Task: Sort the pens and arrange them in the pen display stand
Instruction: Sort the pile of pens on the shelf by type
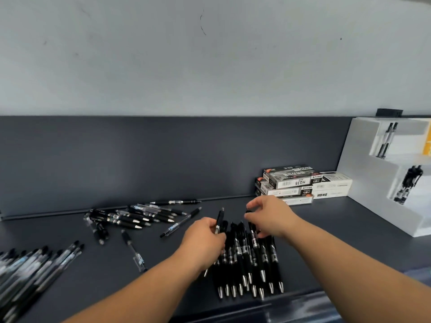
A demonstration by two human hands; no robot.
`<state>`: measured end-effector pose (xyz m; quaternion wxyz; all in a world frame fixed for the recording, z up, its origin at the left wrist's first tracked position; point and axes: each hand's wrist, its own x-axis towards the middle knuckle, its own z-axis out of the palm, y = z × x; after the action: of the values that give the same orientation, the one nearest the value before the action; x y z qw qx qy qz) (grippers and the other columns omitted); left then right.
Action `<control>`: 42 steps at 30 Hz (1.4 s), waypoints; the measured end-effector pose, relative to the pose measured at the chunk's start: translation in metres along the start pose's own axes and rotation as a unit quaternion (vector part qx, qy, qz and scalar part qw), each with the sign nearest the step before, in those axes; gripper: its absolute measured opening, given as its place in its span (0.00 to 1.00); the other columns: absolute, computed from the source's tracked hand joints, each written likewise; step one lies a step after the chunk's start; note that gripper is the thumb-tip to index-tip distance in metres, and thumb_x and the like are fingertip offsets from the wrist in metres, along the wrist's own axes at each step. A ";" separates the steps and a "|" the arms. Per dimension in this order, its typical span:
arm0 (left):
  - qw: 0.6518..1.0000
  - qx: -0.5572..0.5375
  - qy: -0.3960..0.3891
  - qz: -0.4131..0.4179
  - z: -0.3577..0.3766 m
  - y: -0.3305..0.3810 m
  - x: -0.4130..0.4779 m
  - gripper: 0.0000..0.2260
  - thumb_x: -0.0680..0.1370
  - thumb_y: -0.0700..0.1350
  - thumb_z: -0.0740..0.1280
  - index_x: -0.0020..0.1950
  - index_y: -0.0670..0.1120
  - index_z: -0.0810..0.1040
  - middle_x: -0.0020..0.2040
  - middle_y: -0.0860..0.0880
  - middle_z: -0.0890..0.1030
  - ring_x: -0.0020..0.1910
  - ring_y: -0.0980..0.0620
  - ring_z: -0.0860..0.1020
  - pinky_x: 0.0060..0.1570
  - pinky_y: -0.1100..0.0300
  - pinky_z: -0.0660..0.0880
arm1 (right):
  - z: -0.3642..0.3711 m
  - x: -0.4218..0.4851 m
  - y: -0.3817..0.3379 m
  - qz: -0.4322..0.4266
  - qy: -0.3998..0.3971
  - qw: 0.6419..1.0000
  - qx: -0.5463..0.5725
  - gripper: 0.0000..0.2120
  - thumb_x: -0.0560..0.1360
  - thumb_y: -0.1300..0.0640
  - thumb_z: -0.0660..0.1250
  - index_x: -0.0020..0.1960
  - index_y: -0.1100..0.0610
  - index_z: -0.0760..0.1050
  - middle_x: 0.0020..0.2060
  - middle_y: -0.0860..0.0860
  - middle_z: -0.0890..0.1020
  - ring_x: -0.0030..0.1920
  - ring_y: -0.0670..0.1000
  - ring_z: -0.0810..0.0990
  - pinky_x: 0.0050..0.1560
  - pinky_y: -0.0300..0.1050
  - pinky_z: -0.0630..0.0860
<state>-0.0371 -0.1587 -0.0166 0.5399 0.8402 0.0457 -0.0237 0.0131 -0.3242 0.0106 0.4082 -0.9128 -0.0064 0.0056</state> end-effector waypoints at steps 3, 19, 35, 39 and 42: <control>0.992 0.122 -0.009 0.030 0.004 0.010 -0.013 0.25 0.78 0.49 0.65 0.73 0.47 0.63 0.67 0.51 0.71 0.54 0.56 0.74 0.50 0.66 0.70 | 0.002 -0.001 0.009 -0.007 -0.002 1.000 -0.018 0.17 0.74 0.56 0.70 0.62 0.54 0.74 0.46 0.50 0.78 0.43 0.56 0.84 0.42 0.49 0.83; 1.000 -0.008 0.021 -0.012 0.033 -0.004 -0.032 0.25 0.81 0.38 0.56 0.77 0.51 0.57 0.73 0.54 0.63 0.38 0.66 0.72 0.27 0.80 0.67 | 0.028 -0.025 0.039 -0.136 -0.060 0.988 -0.049 0.20 0.79 0.55 0.62 0.71 0.49 0.67 0.69 0.47 0.70 0.62 0.46 0.72 0.63 0.37 0.66; 0.962 0.219 0.124 0.108 -0.045 -0.020 -0.015 0.20 0.78 0.48 0.66 0.69 0.51 0.70 0.70 0.54 0.69 0.68 0.57 0.67 0.63 0.70 0.59 | 0.043 -0.010 -0.020 -0.231 -0.057 0.956 -0.171 0.21 0.77 0.45 0.65 0.68 0.45 0.69 0.68 0.43 0.69 0.63 0.46 0.72 0.63 0.39 0.67; 0.908 0.354 0.194 0.111 -0.102 -0.044 -0.014 0.20 0.77 0.52 0.66 0.68 0.52 0.70 0.69 0.55 0.67 0.68 0.55 0.67 0.67 0.65 0.62 | 0.061 -0.009 -0.045 -0.266 -0.076 0.935 -0.221 0.22 0.76 0.43 0.65 0.69 0.45 0.68 0.69 0.43 0.69 0.67 0.46 0.70 0.69 0.44 0.65; 0.877 0.442 0.167 0.090 -0.130 -0.059 -0.011 0.20 0.78 0.50 0.64 0.69 0.56 0.69 0.70 0.56 0.66 0.68 0.53 0.67 0.66 0.59 0.66 | 0.079 -0.007 -0.062 -0.289 -0.090 0.916 -0.262 0.23 0.76 0.43 0.65 0.69 0.44 0.68 0.69 0.44 0.69 0.69 0.48 0.68 0.72 0.49 0.62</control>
<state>-0.0555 -0.0165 -0.0148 0.0962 0.9833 0.0443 0.1481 0.0047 -0.2241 0.0044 0.1363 -0.9410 -0.3081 -0.0321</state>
